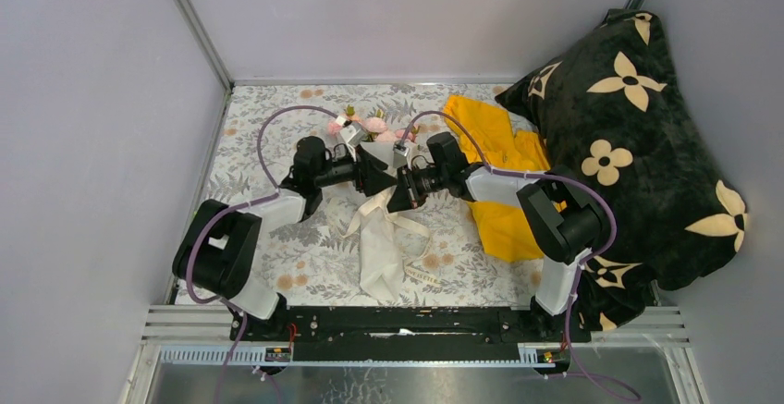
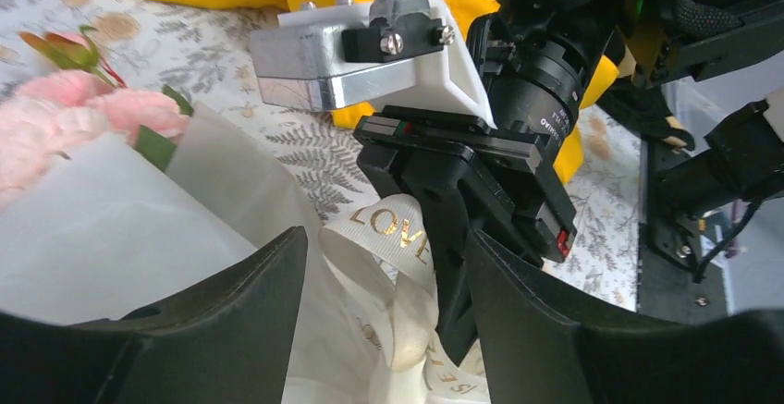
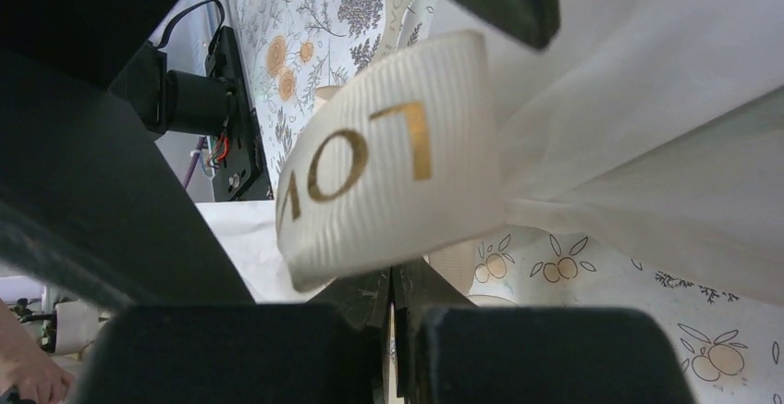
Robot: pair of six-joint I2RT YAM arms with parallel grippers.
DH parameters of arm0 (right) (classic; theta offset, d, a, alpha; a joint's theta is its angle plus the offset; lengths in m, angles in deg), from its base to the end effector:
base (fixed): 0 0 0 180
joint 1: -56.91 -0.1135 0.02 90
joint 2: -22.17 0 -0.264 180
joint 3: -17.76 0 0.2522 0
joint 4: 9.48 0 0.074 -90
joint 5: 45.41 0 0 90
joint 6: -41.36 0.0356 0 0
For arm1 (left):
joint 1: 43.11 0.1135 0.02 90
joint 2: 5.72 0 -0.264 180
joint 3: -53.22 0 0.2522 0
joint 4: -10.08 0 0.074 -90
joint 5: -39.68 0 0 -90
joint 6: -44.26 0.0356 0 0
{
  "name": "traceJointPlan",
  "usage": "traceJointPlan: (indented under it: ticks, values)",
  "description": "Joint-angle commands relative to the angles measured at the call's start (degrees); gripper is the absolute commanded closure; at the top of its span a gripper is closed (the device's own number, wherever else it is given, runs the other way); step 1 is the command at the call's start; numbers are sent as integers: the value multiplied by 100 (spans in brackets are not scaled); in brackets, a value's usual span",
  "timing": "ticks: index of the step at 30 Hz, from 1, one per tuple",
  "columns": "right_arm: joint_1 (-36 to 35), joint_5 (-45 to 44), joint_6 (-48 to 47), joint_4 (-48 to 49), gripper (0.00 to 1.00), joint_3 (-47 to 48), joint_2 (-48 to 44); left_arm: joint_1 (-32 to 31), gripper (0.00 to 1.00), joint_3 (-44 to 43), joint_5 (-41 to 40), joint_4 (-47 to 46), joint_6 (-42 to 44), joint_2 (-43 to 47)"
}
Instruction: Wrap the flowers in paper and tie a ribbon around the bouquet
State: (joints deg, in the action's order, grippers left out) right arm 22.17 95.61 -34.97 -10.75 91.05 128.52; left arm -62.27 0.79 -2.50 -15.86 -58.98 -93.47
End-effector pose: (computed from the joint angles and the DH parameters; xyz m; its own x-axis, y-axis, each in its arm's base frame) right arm 0.3008 0.2423 0.1749 -0.6597 -0.2766 -0.6988 -0.7514 0.2228 0.6211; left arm 0.2861 -0.1273 0.2155 -0.3585 -0.0382 -0.9327 0.8515 0.3961 -0.3435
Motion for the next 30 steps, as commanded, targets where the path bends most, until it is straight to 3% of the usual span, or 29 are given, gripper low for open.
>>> traceJointPlan:
  ticks: [1, 13, 15, 18, 24, 30]
  values:
    - [-48, 71, -110, 95, 100, 217, -259, -147, 30, -244, -128, -196, -603, -325]
    - [-46, 122, -200, 38, 100, 222, -263, -357, 59, -303, -302, -116, -693, -617]
    - [-50, 125, -193, 43, 100, 205, -296, -369, 70, -258, -350, -74, -730, -634]
    - [-49, 109, -202, 21, 100, 162, -355, -361, 99, -239, -397, -21, -692, -565]
    - [-41, -64, -218, -101, 100, 210, -372, -65, 100, -171, -563, 407, -517, -215]
    - [139, -874, 5, -158, 100, -32, -711, 498, 100, -248, -718, 2027, 791, 422]
